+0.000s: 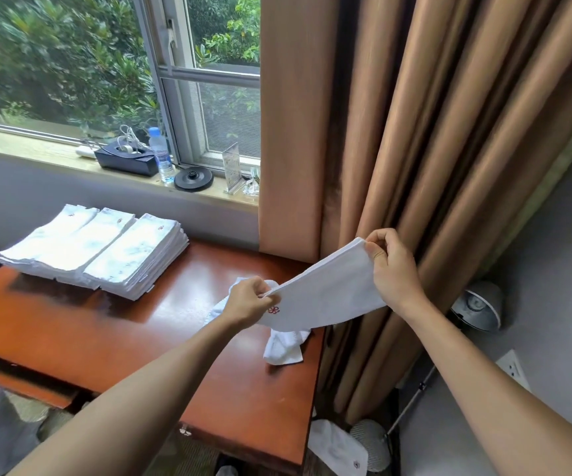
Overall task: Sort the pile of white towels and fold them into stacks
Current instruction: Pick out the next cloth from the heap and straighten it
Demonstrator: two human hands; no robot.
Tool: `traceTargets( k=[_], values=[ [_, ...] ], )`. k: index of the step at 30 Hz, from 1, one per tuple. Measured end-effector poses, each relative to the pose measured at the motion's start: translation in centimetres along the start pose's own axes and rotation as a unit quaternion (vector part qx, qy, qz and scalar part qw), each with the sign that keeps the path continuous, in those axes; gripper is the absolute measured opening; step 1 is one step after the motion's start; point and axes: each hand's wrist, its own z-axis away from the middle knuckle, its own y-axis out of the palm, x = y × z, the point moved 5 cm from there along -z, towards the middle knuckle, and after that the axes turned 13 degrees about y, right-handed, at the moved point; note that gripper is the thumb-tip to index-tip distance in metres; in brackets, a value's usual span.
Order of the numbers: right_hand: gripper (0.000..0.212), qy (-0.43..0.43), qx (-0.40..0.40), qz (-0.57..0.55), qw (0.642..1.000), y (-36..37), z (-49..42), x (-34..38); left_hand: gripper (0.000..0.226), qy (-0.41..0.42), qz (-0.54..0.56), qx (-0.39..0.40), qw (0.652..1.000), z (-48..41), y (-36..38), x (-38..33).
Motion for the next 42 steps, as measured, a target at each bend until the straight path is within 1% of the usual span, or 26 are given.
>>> traceTargets(
  k=[3,7,13,14,18,22,25,27,29,32,34,36,38,40,42],
  values=[
    [0.012,0.015,-0.008,-0.007,1.000,0.0,-0.1,-0.6,0.006,0.015,-0.001,-0.021,1.000,0.1,-1.6,0.2],
    [0.009,0.034,-0.008,-0.017,0.999,0.3,-0.1,-1.7,0.011,0.019,-0.016,-0.037,0.999,-0.1,-3.2,0.4],
    [0.002,0.069,-0.019,-0.048,0.996,0.9,-0.3,-3.8,0.020,0.032,-0.045,-0.040,0.998,-0.3,-4.5,0.3],
    [0.002,0.076,-0.017,-0.058,0.995,1.1,-0.2,-4.2,0.020,0.030,-0.049,-0.042,0.997,-0.3,-4.7,0.4],
    [0.020,0.082,0.015,-0.055,0.995,2.7,0.4,-5.4,0.022,0.027,-0.078,-0.053,0.995,0.2,-6.0,1.1],
    [0.017,0.115,0.036,-0.055,0.991,4.2,0.5,-6.6,0.016,0.042,-0.122,-0.055,0.990,0.5,-7.4,0.9],
    [0.015,0.122,0.034,-0.067,0.990,5.6,0.5,-6.8,0.004,0.029,-0.189,-0.098,0.977,0.9,-9.2,1.5],
    [0.015,0.136,0.038,-0.083,0.987,7.0,0.7,-6.9,0.007,0.001,-0.217,-0.125,0.968,1.4,-10.6,2.7],
    [0.016,0.147,0.053,-0.085,0.984,8.5,0.9,-7.1,0.009,-0.028,-0.203,-0.145,0.968,2.2,-11.6,3.9],
    [0.017,0.160,0.075,-0.056,0.983,10.8,1.3,-8.0,0.006,-0.028,-0.154,-0.165,0.974,3.0,-12.7,4.6],
    [0.018,0.180,0.095,-0.032,0.979,12.7,1.5,-8.5,0.008,-0.001,-0.098,-0.170,0.981,3.4,-13.7,4.6],
    [0.018,0.197,0.122,-0.027,0.972,15.2,2.0,-8.5,0.009,0.034,-0.068,-0.170,0.983,3.8,-15.0,4.4],
    [0.017,0.195,0.147,-0.028,0.969,18.1,2.9,-7.4,0.009,0.063,-0.047,-0.174,0.982,4.0,-16.5,4.4],
    [0.022,0.180,0.175,-0.033,0.967,21.7,4.0,-5.6,0.011,0.082,-0.025,-0.177,0.981,4.1,-17.9,4.9],
    [0.033,0.171,0.218,-0.037,0.960,25.9,5.3,-3.2,0.017,0.098,-0.019,-0.167,0.981,4.2,-19.3,5.6]
  ],
)
